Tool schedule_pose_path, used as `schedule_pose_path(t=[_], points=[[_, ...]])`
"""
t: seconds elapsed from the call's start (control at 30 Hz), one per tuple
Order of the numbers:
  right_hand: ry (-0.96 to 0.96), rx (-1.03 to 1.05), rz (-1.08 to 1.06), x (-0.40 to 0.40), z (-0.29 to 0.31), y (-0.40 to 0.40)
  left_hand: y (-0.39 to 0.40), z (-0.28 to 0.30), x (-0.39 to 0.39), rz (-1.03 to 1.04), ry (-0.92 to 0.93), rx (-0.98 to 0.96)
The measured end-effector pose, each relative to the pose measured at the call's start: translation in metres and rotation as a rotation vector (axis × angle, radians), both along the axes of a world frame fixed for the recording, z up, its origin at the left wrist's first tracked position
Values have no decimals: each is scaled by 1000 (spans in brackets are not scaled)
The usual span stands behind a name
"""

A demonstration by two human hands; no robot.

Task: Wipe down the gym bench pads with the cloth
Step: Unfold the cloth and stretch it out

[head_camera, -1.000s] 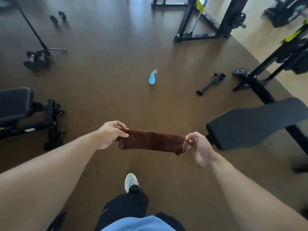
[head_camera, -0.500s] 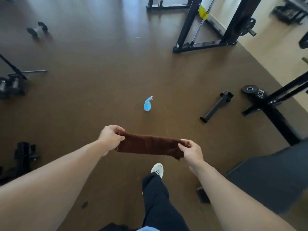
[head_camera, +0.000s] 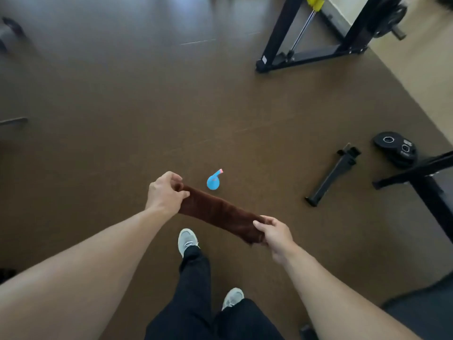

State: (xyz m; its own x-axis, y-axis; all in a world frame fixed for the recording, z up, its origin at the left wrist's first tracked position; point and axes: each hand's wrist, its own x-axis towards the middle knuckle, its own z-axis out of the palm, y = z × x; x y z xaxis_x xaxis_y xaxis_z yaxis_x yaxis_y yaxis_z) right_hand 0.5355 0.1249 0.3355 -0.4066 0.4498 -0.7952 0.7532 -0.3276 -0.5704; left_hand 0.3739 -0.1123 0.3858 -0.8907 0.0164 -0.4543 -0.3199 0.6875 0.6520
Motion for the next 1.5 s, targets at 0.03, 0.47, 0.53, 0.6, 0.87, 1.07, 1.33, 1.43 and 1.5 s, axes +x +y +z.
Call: schedule_pose_path(t=[0.03, 0.47, 0.53, 0.6, 0.87, 1.07, 1.33, 1.43, 1.5], points=[[-13, 4, -28, -18, -16, 0, 6, -18, -23, 8, -14, 7], [-94, -203, -413, -213, -288, 24, 90, -294, -232, -168, 6, 20], [-102, -198, -450, -227, -326, 27, 98, -329, -249, -207, 24, -7], [-108, -198, -483, -237, -356, 28, 105, -357, -263, -258, 38, -54], [-98, -221, -527, -252, -423, 32, 134, -412, -285, -335, 41, -111], [-123, -220, -482, -246, -439, 35, 126, -414, -264, -539, -36, -187], [-90, -182, -448, -258, -437, 27, 94, -417, -242, -579, -180, -319], [51, -304, -442, -273, -426, 23, 90, -418, -233, -602, -186, -327], [131, -379, -424, -283, -415, 20, 88, -417, -229, -610, -193, -334]])
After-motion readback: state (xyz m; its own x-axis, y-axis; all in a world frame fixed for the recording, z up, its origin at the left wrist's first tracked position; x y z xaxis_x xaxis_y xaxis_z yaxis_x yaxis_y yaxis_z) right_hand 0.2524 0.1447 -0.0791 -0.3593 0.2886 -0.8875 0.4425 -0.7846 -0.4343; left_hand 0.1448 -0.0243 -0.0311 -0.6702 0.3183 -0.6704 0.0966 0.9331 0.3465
